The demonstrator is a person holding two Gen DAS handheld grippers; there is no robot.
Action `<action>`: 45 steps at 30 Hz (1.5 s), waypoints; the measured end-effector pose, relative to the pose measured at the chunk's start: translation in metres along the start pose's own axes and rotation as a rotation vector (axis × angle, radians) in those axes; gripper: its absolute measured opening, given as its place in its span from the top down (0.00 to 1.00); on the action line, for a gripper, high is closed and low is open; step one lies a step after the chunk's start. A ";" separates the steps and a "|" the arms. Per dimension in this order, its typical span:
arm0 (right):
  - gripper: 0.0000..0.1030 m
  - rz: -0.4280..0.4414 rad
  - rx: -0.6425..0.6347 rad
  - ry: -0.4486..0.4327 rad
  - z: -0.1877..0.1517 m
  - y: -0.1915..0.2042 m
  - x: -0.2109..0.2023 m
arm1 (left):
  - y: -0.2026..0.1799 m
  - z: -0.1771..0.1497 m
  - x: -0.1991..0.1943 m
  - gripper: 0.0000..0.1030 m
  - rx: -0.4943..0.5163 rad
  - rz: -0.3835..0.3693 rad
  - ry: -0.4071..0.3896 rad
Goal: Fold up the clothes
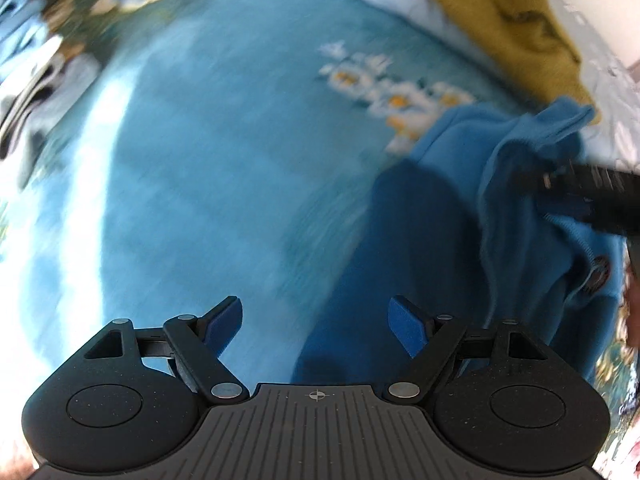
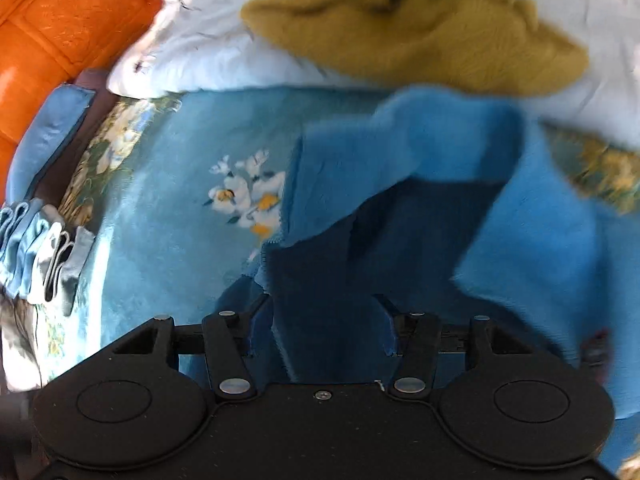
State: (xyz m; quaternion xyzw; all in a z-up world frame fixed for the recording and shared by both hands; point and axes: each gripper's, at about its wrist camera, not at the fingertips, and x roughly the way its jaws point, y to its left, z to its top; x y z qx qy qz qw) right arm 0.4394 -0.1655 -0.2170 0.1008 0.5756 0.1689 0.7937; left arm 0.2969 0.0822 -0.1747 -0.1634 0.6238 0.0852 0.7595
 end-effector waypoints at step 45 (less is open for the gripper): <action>0.59 -0.366 0.311 -0.025 -0.164 -0.117 -0.129 | -0.019 -0.068 0.063 0.72 0.110 -0.217 0.248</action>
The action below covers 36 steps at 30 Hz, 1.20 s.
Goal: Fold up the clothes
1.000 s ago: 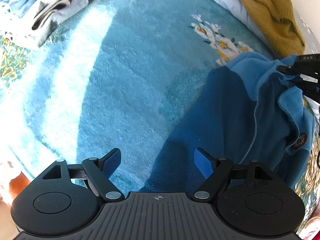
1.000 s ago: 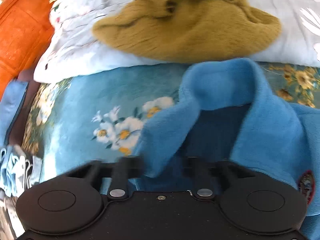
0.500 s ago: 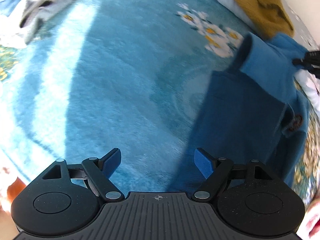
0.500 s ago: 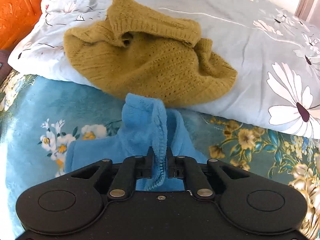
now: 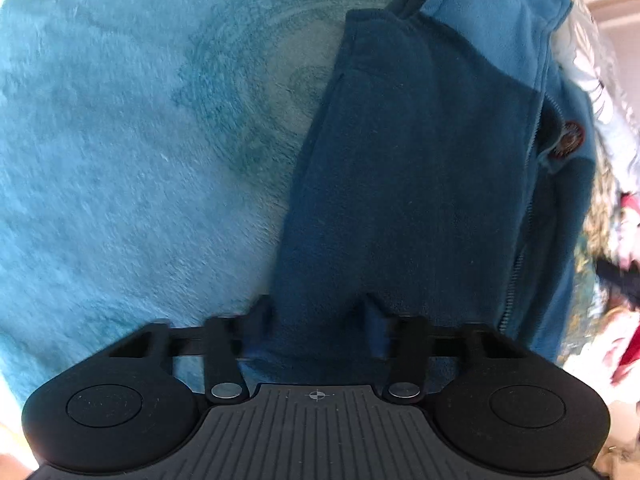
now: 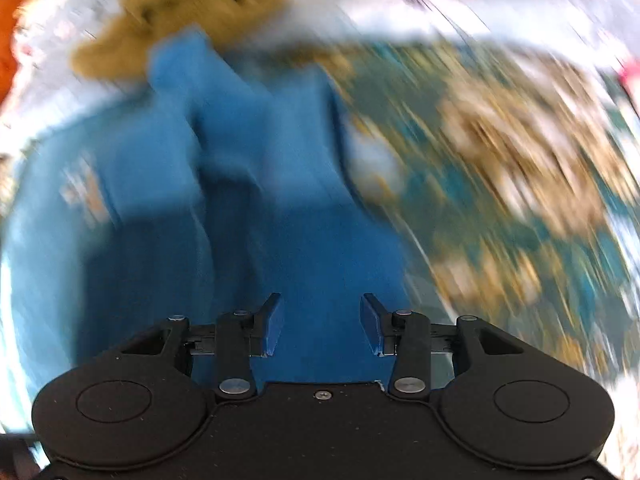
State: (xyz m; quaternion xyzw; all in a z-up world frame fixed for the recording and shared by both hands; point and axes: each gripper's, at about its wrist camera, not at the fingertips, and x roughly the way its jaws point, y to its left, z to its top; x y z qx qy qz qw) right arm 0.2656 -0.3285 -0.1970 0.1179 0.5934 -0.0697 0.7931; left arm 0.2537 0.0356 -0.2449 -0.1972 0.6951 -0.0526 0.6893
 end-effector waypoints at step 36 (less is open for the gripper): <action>0.55 0.411 0.097 0.013 -0.004 0.100 0.094 | 0.043 0.028 -0.039 0.66 -0.003 0.246 -0.132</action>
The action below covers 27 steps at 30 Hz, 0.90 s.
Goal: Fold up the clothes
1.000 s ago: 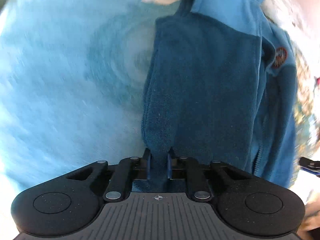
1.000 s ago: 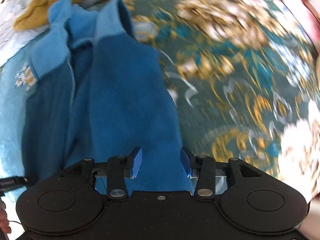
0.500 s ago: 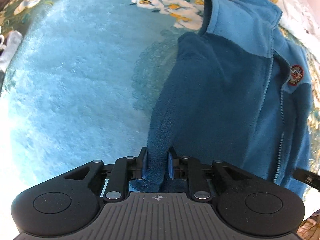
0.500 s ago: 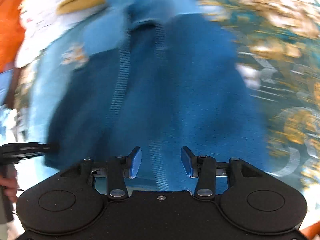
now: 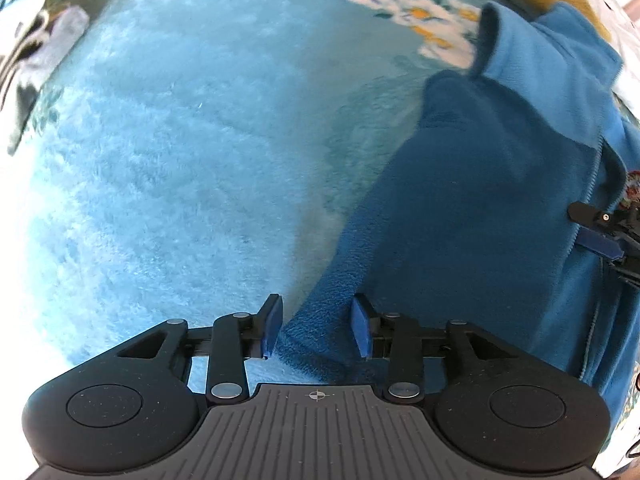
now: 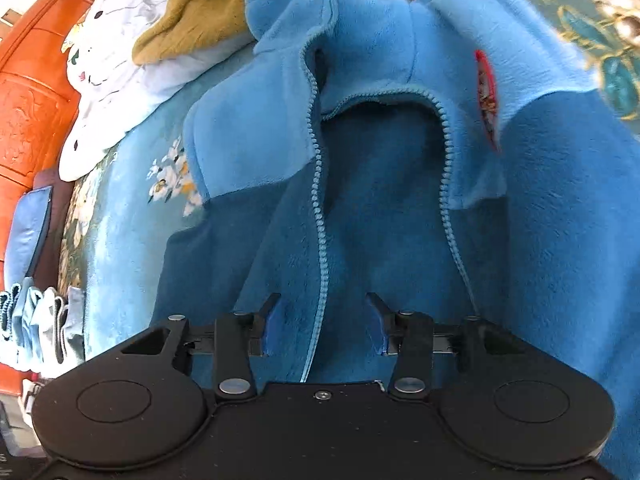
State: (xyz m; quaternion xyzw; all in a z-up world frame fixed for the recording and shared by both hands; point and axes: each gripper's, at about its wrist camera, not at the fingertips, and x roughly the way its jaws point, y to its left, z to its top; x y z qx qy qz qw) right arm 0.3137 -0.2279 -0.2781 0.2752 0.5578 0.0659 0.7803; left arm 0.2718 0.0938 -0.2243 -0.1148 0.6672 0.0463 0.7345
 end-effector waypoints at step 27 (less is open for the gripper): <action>0.97 0.197 0.102 -0.005 -0.009 0.002 -0.035 | 0.005 -0.006 0.004 0.50 -0.023 0.010 0.022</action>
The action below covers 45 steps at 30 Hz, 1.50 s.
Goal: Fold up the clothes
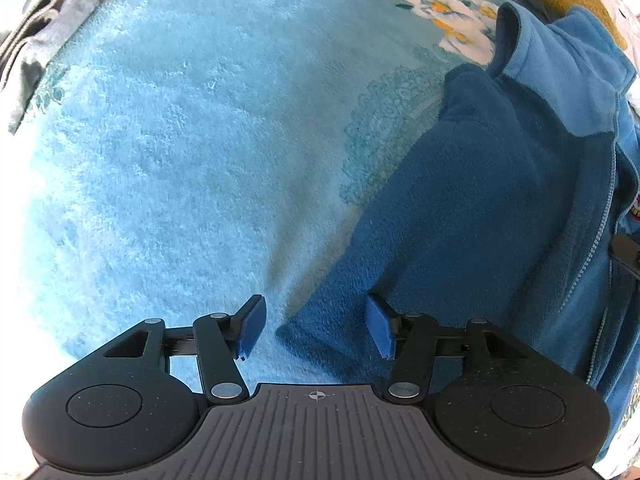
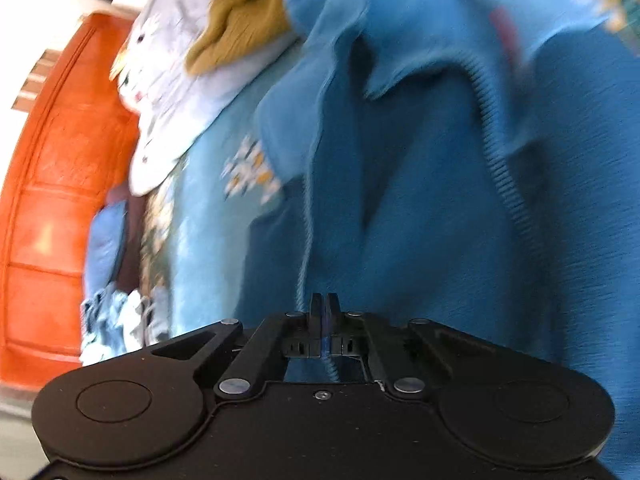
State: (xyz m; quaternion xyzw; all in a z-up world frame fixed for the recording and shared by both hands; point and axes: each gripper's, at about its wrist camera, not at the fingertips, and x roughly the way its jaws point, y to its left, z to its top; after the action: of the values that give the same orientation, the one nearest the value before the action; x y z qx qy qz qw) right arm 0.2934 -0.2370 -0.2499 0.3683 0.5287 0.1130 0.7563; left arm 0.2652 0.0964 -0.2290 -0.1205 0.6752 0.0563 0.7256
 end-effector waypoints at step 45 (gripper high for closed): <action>0.72 -0.514 -0.516 -0.088 0.100 0.016 0.022 | -0.041 -0.010 -0.063 0.32 0.198 -0.084 -0.127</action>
State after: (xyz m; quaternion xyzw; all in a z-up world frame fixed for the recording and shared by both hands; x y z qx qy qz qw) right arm 0.3943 -0.2568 -0.2377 0.0249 0.5253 0.0330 0.8499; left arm 0.2606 0.0600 -0.1628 -0.0726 0.6246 -0.0337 0.7769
